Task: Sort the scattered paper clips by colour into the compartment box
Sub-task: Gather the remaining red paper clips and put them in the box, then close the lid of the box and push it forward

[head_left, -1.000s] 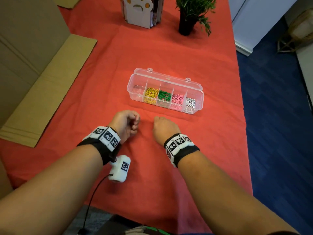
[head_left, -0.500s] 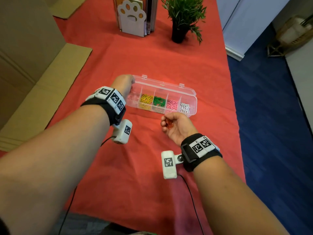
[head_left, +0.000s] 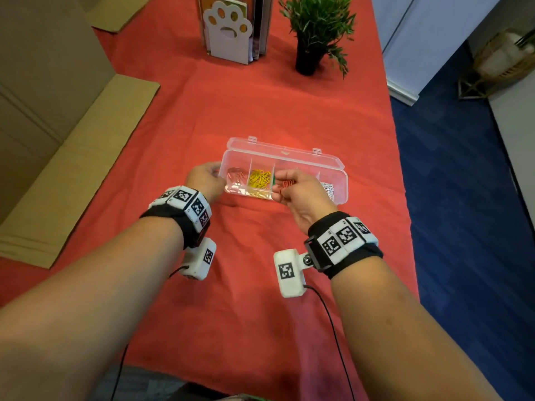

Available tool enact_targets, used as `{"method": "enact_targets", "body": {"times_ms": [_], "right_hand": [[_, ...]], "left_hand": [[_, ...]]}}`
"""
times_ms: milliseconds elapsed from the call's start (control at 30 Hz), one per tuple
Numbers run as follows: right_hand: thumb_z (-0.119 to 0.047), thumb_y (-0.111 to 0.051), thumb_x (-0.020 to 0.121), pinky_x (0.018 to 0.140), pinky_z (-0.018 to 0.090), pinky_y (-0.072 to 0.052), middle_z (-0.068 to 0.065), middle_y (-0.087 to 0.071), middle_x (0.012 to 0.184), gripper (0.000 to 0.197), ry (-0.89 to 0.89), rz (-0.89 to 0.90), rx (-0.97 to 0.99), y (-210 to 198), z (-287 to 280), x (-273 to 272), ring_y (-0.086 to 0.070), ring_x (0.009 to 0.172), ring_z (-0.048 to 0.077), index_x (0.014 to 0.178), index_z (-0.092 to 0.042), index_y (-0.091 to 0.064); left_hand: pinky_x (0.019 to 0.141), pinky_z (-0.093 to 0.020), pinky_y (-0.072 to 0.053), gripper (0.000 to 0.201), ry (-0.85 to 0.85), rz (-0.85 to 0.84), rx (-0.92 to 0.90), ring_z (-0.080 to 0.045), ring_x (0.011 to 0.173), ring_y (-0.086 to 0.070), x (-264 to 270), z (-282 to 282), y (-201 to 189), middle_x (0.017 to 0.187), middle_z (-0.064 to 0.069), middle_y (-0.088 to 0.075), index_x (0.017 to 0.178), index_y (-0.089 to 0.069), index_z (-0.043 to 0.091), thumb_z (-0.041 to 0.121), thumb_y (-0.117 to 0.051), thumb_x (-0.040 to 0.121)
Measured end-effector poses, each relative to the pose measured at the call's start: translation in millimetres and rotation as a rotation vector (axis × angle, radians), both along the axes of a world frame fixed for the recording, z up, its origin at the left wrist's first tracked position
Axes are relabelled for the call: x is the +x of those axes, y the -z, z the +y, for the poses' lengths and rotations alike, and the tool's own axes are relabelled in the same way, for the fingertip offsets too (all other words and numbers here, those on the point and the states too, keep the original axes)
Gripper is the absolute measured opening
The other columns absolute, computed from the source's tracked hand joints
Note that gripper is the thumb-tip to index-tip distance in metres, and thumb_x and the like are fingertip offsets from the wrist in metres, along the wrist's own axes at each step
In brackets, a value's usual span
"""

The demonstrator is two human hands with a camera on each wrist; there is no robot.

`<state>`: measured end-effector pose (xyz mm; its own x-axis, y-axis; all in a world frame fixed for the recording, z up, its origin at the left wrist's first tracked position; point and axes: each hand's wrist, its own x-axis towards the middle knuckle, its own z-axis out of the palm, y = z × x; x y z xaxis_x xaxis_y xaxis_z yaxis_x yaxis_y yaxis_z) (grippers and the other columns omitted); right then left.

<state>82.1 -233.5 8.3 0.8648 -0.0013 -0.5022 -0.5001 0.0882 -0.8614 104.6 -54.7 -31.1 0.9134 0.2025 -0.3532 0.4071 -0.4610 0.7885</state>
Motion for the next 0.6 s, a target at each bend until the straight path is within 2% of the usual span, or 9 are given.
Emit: {"method": "enact_targets", "body": {"times_ms": [67,133,200,267,367,467,567,600], "right_hand": [[0.023,-0.036,0.079,0.068,0.024,-0.050,0.002,-0.052,0.081,0.040,-0.056,-0.090,-0.160,1,13,5,-0.053,0.073,0.012,0.084,-0.010,-0.057],[0.019,-0.043,0.078,0.080,0.031,-0.052,-0.002,-0.055,0.081,0.037,-0.145,-0.186,-0.355,4,27,10,-0.056,0.081,0.015,0.096,-0.007,-0.062],[0.013,-0.045,0.079,0.093,0.033,-0.050,0.005,-0.059,0.098,0.038,-0.224,-0.258,-0.505,8,40,11,-0.059,0.093,0.020,0.107,-0.005,-0.063],[0.007,-0.043,0.082,0.102,0.036,-0.045,0.013,-0.055,0.122,0.041,-0.317,-0.260,-0.609,9,50,12,-0.057,0.110,0.026,0.117,-0.006,-0.059],[0.002,-0.042,0.086,0.104,0.038,-0.043,0.018,-0.052,0.135,0.048,-0.497,-0.170,-0.697,6,56,12,-0.051,0.122,0.030,0.133,-0.007,-0.048],[0.008,-0.039,0.084,0.101,0.029,-0.041,0.015,-0.053,0.136,0.054,-0.426,-0.179,-0.707,-3,45,12,-0.052,0.124,0.027,0.135,-0.007,-0.047],[0.010,-0.039,0.083,0.099,0.027,-0.041,0.014,-0.057,0.129,0.050,-0.220,-0.322,-0.789,-9,13,11,-0.055,0.118,0.026,0.126,-0.007,-0.057],[0.009,-0.040,0.083,0.098,0.028,-0.040,0.015,-0.056,0.127,0.048,-0.144,-0.363,-0.856,-9,-3,13,-0.054,0.116,0.028,0.123,-0.008,-0.059]], "left_hand": [[0.083,-0.040,-0.053,0.045,0.000,0.021,-0.063,-0.028,0.078,-0.063,-9,-4,5,0.106,-0.017,-0.070,0.119,-0.062,0.016,-0.001,-0.048,0.080],[0.078,-0.035,-0.050,0.045,0.000,0.036,-0.119,-0.024,0.076,-0.061,-19,-9,11,0.105,-0.016,-0.071,0.118,-0.063,0.016,-0.002,-0.049,0.080],[0.073,-0.031,-0.047,0.043,-0.006,0.045,-0.163,-0.019,0.070,-0.057,-26,-12,16,0.104,-0.015,-0.071,0.118,-0.063,0.017,-0.001,-0.051,0.080],[0.070,-0.030,-0.045,0.042,-0.016,0.039,-0.183,-0.016,0.064,-0.055,-30,-14,18,0.101,-0.013,-0.072,0.119,-0.062,0.018,0.000,-0.053,0.081],[0.068,-0.033,-0.046,0.040,-0.029,0.029,-0.190,-0.020,0.065,-0.056,-32,-13,16,0.098,-0.013,-0.073,0.117,-0.063,0.019,0.002,-0.054,0.082],[0.070,-0.030,-0.048,0.044,-0.029,0.065,-0.209,-0.024,0.072,-0.060,-28,-13,11,0.104,-0.015,-0.071,0.120,-0.060,0.016,0.006,-0.053,0.078],[0.092,-0.038,-0.051,0.048,-0.082,0.120,-0.198,-0.030,0.102,-0.064,-18,-11,9,0.116,-0.015,-0.065,0.129,-0.052,0.013,0.007,-0.054,0.082],[0.095,-0.040,-0.051,0.046,-0.078,0.133,-0.203,-0.029,0.104,-0.063,-15,-11,8,0.116,-0.013,-0.065,0.129,-0.052,0.013,0.006,-0.053,0.084]]}}
